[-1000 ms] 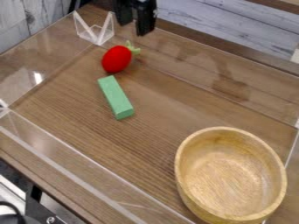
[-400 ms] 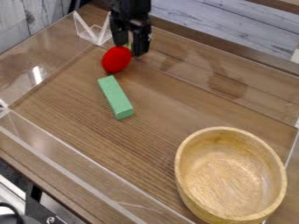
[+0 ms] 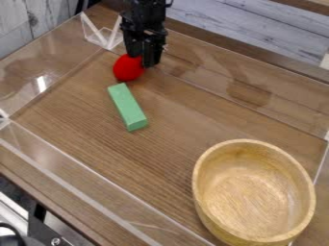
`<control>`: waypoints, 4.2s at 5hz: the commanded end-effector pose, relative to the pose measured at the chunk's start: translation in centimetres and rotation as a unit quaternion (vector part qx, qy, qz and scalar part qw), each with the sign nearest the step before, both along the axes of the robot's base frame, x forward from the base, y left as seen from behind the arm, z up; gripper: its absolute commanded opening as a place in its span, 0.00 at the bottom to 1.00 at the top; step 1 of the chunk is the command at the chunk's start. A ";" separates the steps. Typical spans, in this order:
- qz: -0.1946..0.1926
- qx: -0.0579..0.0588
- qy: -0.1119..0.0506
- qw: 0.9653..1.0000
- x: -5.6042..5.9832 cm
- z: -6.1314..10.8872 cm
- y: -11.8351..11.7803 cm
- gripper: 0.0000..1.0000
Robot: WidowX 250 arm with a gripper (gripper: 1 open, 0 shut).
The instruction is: Move the red object to the right side of the table
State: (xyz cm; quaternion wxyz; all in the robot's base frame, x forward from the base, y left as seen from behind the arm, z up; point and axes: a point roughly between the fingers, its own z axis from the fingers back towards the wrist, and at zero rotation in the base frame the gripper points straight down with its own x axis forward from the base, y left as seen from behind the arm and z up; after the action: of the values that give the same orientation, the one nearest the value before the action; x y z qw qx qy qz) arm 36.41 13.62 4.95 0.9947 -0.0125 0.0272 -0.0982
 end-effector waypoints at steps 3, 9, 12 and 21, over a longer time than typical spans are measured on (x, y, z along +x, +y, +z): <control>0.012 0.012 -0.069 0.997 0.9 6.8 -0.4 0.00; 0.012 0.026 -0.020 0.999 0.0 1.7 -0.2 1.00; 0.024 0.024 0.003 0.999 -0.7 -0.2 0.5 1.00; 0.063 -0.034 -0.005 0.997 -2.7 2.6 -0.3 0.00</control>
State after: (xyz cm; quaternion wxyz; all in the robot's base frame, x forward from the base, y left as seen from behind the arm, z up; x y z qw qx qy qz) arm 33.08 12.70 3.96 0.9947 -0.0687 0.0654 -0.0391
